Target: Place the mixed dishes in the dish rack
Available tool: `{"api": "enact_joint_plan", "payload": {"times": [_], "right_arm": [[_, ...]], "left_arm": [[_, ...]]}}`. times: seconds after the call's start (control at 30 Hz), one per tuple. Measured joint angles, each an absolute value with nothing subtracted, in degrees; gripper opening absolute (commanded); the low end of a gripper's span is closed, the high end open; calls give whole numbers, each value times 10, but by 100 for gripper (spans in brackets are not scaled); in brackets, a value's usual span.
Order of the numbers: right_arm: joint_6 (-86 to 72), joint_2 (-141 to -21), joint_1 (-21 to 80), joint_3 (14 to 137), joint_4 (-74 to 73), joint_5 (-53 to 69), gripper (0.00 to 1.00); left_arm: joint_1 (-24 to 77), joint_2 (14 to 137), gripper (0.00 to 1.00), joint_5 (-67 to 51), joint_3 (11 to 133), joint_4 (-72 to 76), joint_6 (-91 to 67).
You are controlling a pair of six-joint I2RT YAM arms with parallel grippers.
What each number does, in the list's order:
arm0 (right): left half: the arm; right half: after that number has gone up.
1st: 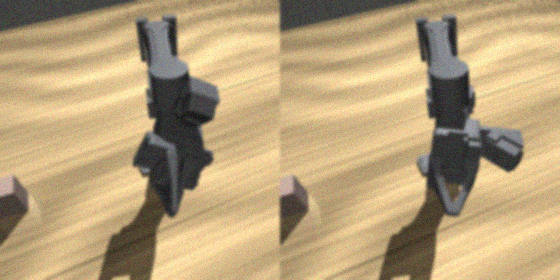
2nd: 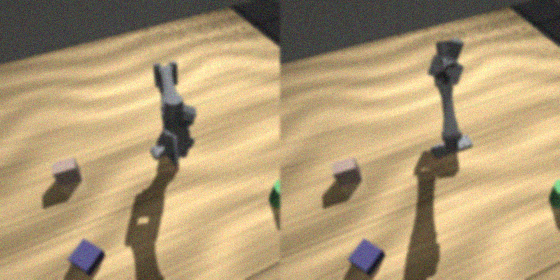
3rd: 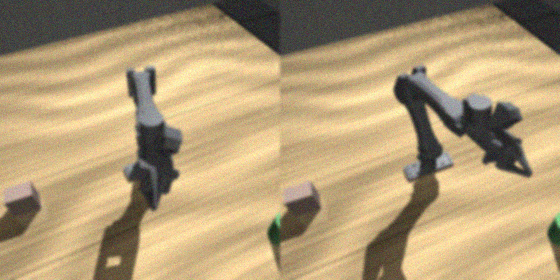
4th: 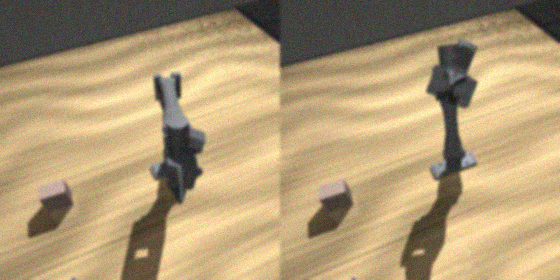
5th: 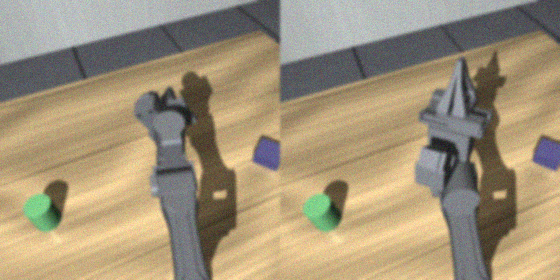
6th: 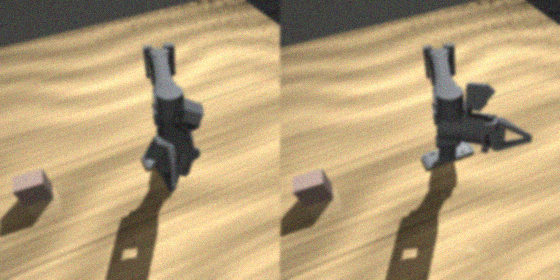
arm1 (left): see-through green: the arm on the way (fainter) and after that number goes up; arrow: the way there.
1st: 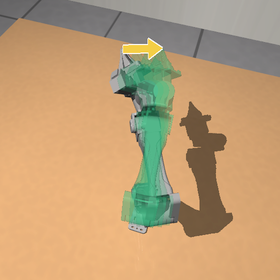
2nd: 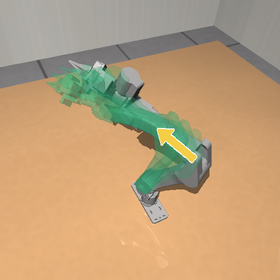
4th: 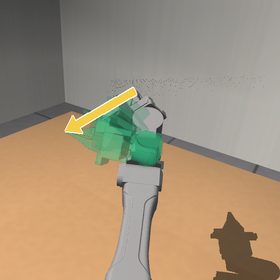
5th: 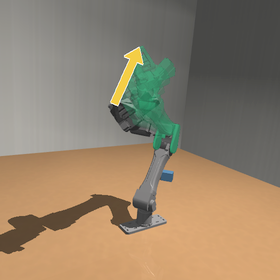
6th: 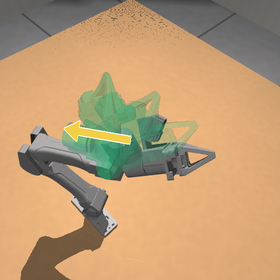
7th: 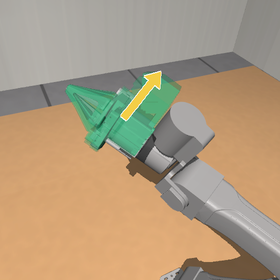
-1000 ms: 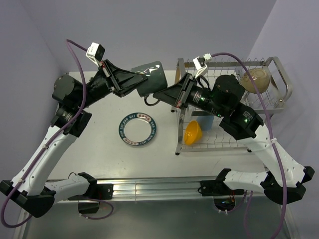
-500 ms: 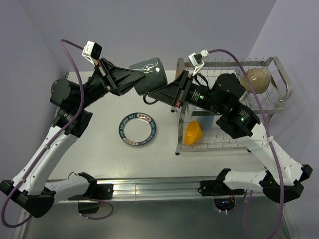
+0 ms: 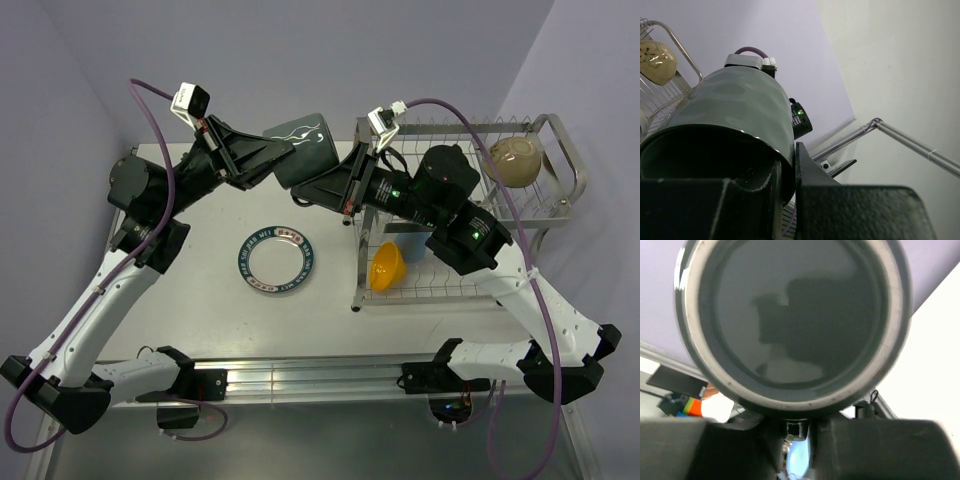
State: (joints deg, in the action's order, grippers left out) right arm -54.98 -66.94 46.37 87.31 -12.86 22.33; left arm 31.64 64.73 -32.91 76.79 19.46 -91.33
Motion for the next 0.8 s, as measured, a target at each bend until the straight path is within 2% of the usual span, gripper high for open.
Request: {"api": "enact_joint_plan", "payload": {"times": [0.03, 0.07, 0.2, 0.23, 0.3, 0.33, 0.47, 0.5, 0.67, 0.8], "right_arm": [[-546, -669, 464, 873, -130, 222, 5], [-547, -670, 464, 873, -132, 221, 0], [-542, -670, 464, 878, -140, 216, 0], [-539, -671, 464, 881, -145, 215, 0], [-525, -671, 466, 889, -157, 206, 0], [-517, -671, 467, 891, -159, 198, 0], [-488, -669, 468, 891, -173, 180, 0], [-481, -668, 468, 891, -178, 177, 0], [-447, -663, 469, 893, -204, 147, 0], [-410, -659, 469, 915, -244, 104, 0]], "left_arm": [[317, 647, 0, -328, 767, 195, -914], [317, 647, 0, -328, 767, 196, -912], [319, 647, 3, -326, 766, 197, -907], [319, 647, 21, -326, 766, 197, -906], [320, 645, 44, -328, 766, 189, -897], [323, 644, 65, -332, 766, 182, -892], [335, 634, 96, -342, 752, 168, -883], [335, 630, 99, -340, 748, 161, -877], [329, 599, 99, -297, 751, 72, -825], [325, 549, 99, -162, 783, -90, -761]]}}
